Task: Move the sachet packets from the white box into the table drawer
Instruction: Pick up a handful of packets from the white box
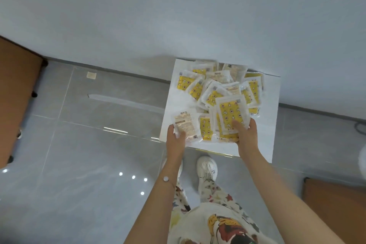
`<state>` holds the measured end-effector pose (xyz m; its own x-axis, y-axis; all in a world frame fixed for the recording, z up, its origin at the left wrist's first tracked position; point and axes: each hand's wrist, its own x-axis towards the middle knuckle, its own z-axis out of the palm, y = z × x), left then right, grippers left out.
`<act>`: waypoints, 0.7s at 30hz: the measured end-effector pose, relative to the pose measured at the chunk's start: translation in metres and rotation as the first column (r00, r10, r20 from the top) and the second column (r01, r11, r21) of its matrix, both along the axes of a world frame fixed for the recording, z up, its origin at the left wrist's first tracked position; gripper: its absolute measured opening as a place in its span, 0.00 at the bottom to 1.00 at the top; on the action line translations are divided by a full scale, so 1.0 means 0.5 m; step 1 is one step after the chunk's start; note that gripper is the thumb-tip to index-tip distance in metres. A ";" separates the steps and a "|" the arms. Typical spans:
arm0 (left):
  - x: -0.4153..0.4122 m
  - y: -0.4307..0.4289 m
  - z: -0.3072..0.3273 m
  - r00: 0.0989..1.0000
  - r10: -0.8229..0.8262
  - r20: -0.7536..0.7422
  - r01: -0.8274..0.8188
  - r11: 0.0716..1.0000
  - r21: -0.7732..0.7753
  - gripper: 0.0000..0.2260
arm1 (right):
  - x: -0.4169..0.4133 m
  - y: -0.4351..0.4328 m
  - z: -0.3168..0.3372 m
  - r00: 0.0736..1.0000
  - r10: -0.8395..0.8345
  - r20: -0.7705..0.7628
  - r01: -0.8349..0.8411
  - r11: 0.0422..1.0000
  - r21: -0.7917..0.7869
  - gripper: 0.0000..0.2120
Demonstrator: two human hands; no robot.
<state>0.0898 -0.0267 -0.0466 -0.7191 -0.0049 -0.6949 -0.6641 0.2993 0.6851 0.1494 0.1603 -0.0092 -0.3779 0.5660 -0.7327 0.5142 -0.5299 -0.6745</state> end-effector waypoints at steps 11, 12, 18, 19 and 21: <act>0.035 0.140 -0.106 0.921 -0.343 -0.185 0.247 0.881 -0.403 0.06 | 0.051 0.064 -0.041 0.999 0.002 0.047 -0.004 0.999 0.042 0.19; 0.037 0.147 -0.111 0.911 -0.372 -0.178 0.271 0.866 -0.419 0.07 | 0.051 0.066 -0.042 0.999 0.007 0.048 -0.009 0.999 0.042 0.19; 0.034 0.166 -0.107 0.930 -0.347 -0.124 0.272 0.874 -0.403 0.03 | 0.040 0.069 -0.029 0.998 0.068 -0.006 -0.068 0.997 0.048 0.16; 0.032 0.166 -0.098 0.933 -0.336 -0.126 0.270 0.888 -0.372 0.03 | 0.034 0.068 -0.022 0.996 0.082 -0.017 -0.081 0.995 0.050 0.15; 0.028 0.157 -0.084 0.939 -0.313 -0.140 0.250 0.905 -0.345 0.06 | 0.019 0.064 -0.006 0.994 0.107 -0.036 -0.105 0.993 0.051 0.15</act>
<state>0.1039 0.0516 -0.0886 -0.8400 0.0200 -0.5422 -0.3878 0.6769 0.6256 0.1588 0.1925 -0.0120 -0.4652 0.5562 -0.6887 0.5388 -0.4394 -0.7188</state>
